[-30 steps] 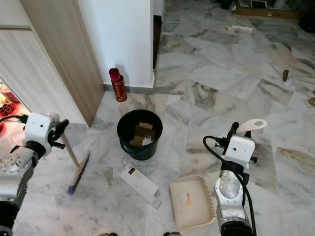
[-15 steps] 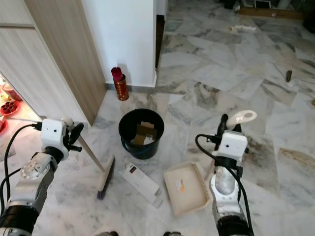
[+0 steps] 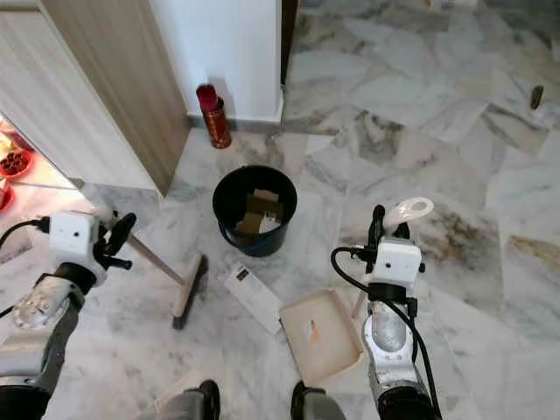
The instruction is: Sweep floor
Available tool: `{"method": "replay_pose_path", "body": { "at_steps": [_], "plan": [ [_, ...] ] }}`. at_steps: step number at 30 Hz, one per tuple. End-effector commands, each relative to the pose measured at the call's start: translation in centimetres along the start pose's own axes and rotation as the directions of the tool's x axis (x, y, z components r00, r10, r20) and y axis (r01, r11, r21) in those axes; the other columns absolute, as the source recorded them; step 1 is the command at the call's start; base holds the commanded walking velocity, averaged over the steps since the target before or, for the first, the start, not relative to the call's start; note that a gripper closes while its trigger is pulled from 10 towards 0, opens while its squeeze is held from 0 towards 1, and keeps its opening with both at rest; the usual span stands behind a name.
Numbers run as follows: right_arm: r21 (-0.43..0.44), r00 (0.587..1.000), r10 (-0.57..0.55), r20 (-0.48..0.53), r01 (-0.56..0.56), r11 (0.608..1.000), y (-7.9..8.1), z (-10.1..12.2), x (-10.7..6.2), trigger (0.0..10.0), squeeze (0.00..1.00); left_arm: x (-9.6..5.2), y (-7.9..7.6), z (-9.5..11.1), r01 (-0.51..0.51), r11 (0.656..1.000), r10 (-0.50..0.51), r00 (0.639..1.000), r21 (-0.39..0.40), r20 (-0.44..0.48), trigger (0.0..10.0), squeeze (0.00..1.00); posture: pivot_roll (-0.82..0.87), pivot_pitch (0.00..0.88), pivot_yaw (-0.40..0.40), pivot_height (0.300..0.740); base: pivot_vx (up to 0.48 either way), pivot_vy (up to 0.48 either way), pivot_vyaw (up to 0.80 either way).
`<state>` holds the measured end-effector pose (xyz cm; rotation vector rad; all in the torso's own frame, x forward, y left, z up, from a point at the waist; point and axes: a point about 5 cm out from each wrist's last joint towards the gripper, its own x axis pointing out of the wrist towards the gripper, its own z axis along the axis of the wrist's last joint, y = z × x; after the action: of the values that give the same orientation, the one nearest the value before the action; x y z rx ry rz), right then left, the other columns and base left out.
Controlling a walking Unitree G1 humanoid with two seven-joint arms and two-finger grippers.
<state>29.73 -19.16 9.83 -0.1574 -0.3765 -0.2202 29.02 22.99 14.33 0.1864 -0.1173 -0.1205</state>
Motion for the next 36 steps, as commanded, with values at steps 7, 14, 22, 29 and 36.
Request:
{"method": "replay_pose_path", "body": {
  "at_steps": [7, 14, 22, 29, 36],
  "plan": [
    [-0.02, 0.992, 0.009, 0.126, -0.007, 1.0, -0.6, 2.3, 1.2, 10.0, 0.0, -1.5, 0.9, 0.4, -0.022, 1.0, 0.022, 0.999, -0.006, -0.043, 10.0, 0.0, 0.17, 0.42, 0.036, 0.74, 0.0, 0.0, 0.0],
    [0.006, 0.974, -0.015, 0.228, 0.014, 1.0, -0.6, 4.7, 2.0, 10.0, 0.0, -1.3, 0.8, 0.8, -0.027, 1.0, 0.026, 0.999, -0.014, -0.042, 10.0, 0.0, 0.17, 0.415, 0.037, 0.74, 0.0, 0.0, 0.0],
    [-0.016, 0.985, -0.009, 0.174, 0.012, 1.0, -0.5, 3.4, 1.1, 10.0, 0.0, -1.6, 0.7, 1.1, -0.021, 1.0, 0.02, 0.998, -0.019, -0.051, 10.0, 0.0, 0.21, 0.412, 0.052, 0.74, 0.0, 0.0, 0.0],
    [-0.04, 0.997, 0.004, 0.081, 0.0, 0.999, -0.3, 1.4, -0.5, 10.0, 0.0, -2.4, 1.0, 1.8, -0.014, 1.0, 0.013, 0.998, -0.017, -0.061, 10.0, 0.0, 0.25, 0.438, 0.077, 0.74, 0.0, 0.0, 0.0],
    [-0.074, 0.998, 0.017, 0.053, -0.013, 0.997, -0.7, 0.7, -0.7, 10.0, 0.0, -2.7, 1.1, 1.8, -0.014, 1.0, 0.012, 0.997, -0.027, -0.082, 10.0, 0.0, 0.24, 0.453, 0.081, 0.74, 0.0, 0.0, 0.0]
  ]
}}
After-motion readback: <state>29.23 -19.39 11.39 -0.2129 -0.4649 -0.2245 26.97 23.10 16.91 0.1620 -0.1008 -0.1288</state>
